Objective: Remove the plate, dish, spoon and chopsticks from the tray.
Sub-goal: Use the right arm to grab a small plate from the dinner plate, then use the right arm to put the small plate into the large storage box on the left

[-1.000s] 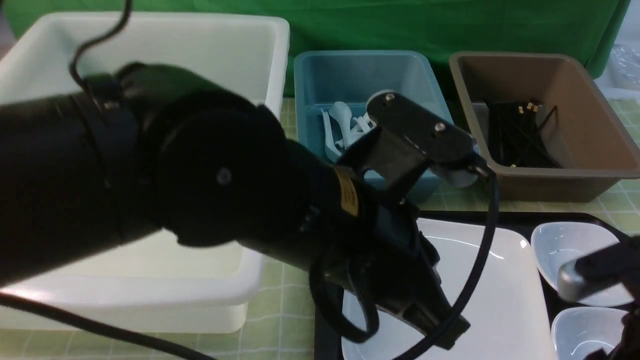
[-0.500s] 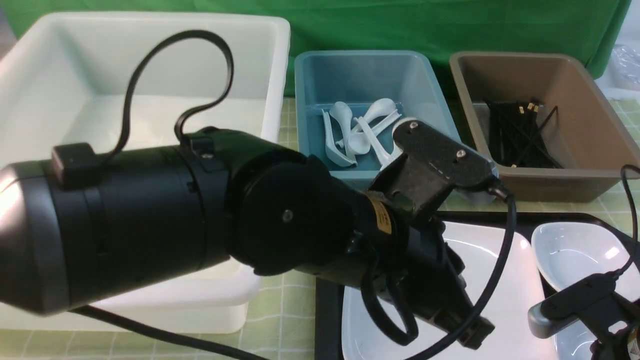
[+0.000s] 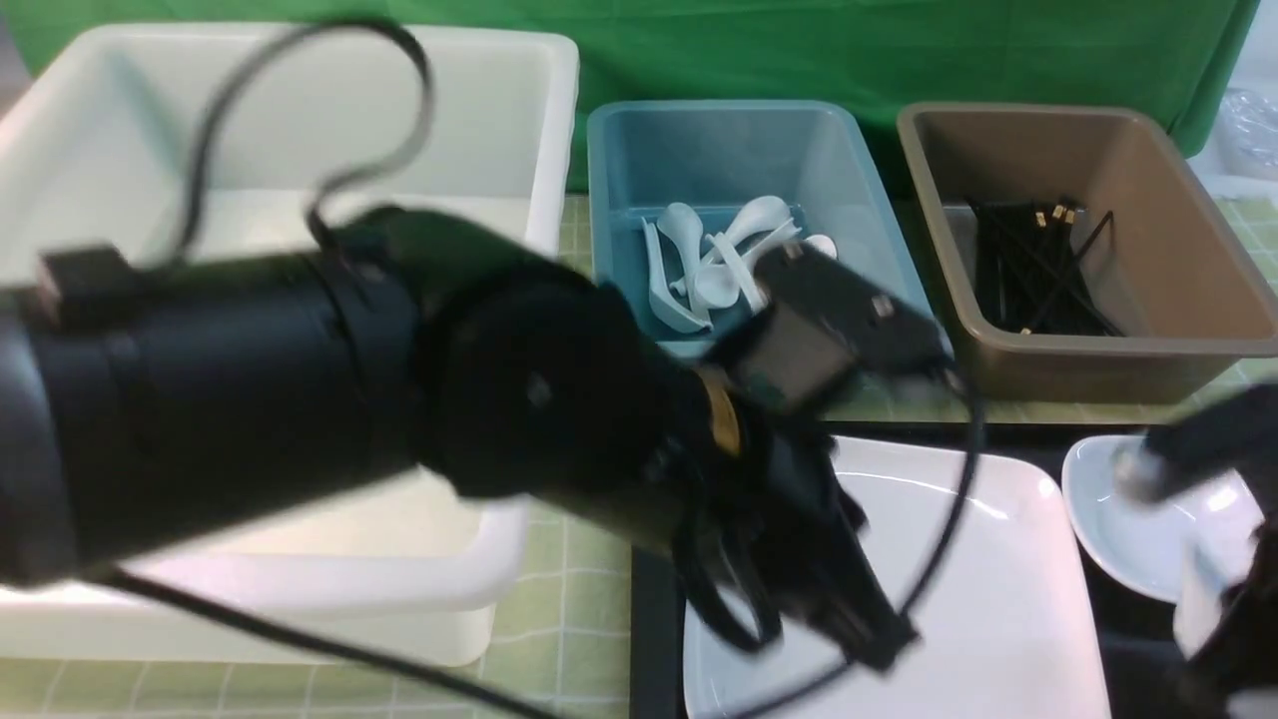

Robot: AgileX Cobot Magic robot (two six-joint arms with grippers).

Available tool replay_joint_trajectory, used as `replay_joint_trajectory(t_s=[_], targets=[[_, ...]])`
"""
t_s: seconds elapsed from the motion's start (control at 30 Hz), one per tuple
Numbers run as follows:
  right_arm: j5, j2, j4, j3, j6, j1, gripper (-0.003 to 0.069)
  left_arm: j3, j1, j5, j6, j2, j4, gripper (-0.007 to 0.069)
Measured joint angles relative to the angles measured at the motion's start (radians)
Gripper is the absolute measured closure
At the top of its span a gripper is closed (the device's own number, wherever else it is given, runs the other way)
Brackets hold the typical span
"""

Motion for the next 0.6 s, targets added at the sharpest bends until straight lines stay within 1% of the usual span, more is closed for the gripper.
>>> replay_joint_trajectory(t_s=[0.07,0.1,0.13,0.2,0.27,0.33,0.37,0.5,0.6], targets=[[-0.004,-0.034,0.024,-0.115,0.000,0.000,0.0592,-0.057,0.061,0.063,-0.011,-0.026,0.011,0.0622],[-0.005,-0.038,0.033,-0.128,0.000,0.000,0.0592,-0.071,0.068,0.070,-0.011,-0.032,0.013,0.0622],[-0.014,-0.042,0.057,-0.196,-0.008,0.000,0.0592,-0.097,0.108,0.096,-0.014,-0.046,0.014,0.0622],[-0.052,-0.006,0.215,-0.371,-0.091,0.001,0.0592,-0.171,0.227,0.175,-0.016,-0.110,0.019,0.0622],[-0.064,0.079,0.376,-0.526,-0.188,0.028,0.0592,-0.192,0.354,0.208,-0.018,-0.178,0.020,0.0622],[-0.068,0.174,0.459,-0.628,-0.238,0.081,0.0592,-0.191,0.444,0.236,-0.019,-0.242,0.022,0.0622],[-0.073,0.245,0.481,-0.719,-0.257,0.139,0.0592,-0.186,0.528,0.259,-0.020,-0.286,0.025,0.0622],[-0.094,0.494,0.485,-0.965,-0.299,0.310,0.0592,-0.124,0.775,0.323,-0.045,-0.426,0.032,0.0622],[-0.101,0.656,0.489,-1.123,-0.313,0.406,0.0592,-0.069,0.908,0.331,-0.059,-0.499,0.031,0.0622]])
